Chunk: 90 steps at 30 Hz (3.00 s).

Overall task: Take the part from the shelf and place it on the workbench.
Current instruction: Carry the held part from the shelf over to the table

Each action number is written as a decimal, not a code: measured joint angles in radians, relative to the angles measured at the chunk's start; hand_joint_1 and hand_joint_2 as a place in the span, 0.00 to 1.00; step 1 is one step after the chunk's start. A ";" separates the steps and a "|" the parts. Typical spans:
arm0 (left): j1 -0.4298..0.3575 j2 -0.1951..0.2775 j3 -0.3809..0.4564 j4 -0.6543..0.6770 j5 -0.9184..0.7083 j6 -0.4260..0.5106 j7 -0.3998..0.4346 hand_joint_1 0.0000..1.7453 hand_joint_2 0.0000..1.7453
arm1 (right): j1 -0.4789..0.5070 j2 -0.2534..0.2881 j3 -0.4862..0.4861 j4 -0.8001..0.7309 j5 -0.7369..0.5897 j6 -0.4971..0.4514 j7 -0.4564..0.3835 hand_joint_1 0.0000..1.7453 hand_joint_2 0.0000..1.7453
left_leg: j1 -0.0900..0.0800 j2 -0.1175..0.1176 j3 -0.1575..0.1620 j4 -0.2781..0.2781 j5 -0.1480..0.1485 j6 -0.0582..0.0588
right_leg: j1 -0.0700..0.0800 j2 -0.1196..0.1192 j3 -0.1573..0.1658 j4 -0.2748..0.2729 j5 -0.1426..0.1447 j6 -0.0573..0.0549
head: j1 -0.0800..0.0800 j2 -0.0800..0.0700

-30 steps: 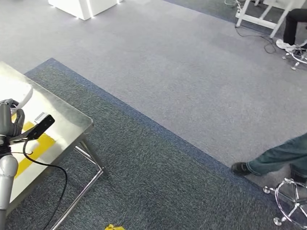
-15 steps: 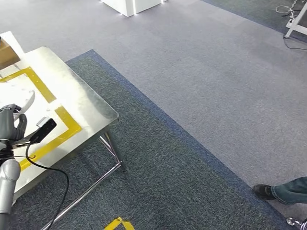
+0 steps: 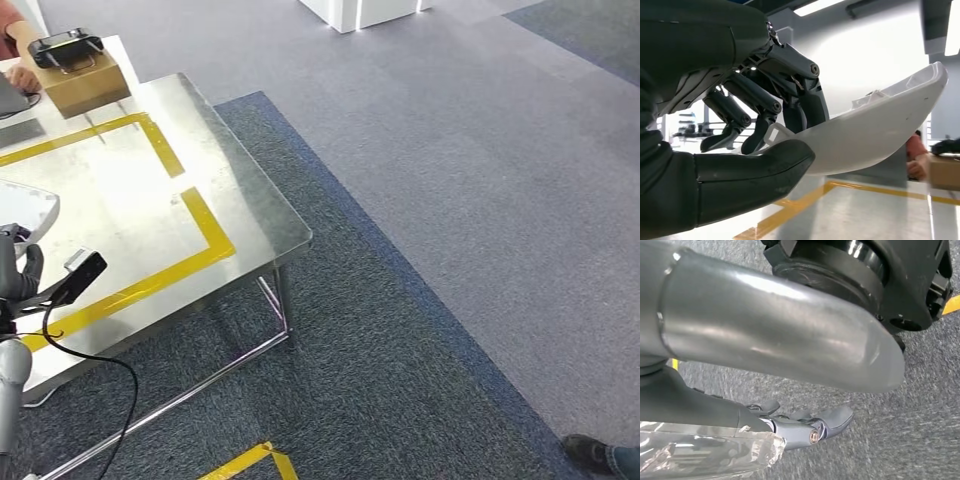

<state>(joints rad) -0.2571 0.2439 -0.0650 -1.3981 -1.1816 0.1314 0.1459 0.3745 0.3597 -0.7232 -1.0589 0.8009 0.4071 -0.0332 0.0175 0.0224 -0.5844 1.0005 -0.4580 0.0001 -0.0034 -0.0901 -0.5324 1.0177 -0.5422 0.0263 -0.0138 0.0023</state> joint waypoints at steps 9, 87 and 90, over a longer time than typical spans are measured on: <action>-0.002 -0.007 0.000 0.000 0.000 0.002 -0.002 1.00 1.00 | 0.021 -0.001 0.038 -0.011 -0.016 -0.005 0.012 0.00 0.00 | -0.006 -0.117 0.001 0.000 0.002 0.013 | -0.004 0.145 -0.060 0.063 0.024 -0.022 | 0.007 0.000; -0.140 -0.068 -0.294 0.156 -0.032 -0.039 -0.125 1.00 1.00 | 0.053 -0.002 0.083 -0.042 -0.088 0.006 0.069 0.00 0.00 | -0.012 -0.085 -0.009 0.005 0.004 -0.003 | 0.010 0.115 -0.026 -0.013 0.042 -0.027 | 0.005 0.000; -0.153 -0.076 -0.306 0.187 -0.027 -0.040 -0.110 1.00 1.00 | 0.057 -0.002 0.084 -0.042 -0.110 0.006 0.078 0.00 0.00 | -0.012 -0.084 -0.009 0.005 0.004 -0.003 | 0.010 0.115 -0.026 -0.013 0.042 -0.027 | 0.005 0.000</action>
<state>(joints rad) -0.4096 0.1676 -0.3708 -1.2111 -1.2090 0.0918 0.0363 0.4310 0.3574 -0.6394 -1.1013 0.6910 0.4133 0.0443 0.0059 -0.0620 -0.5931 1.0057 -0.4537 -0.0026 0.0063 0.0252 -0.5585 1.0050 -0.4999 -0.0007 -0.0086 0.0023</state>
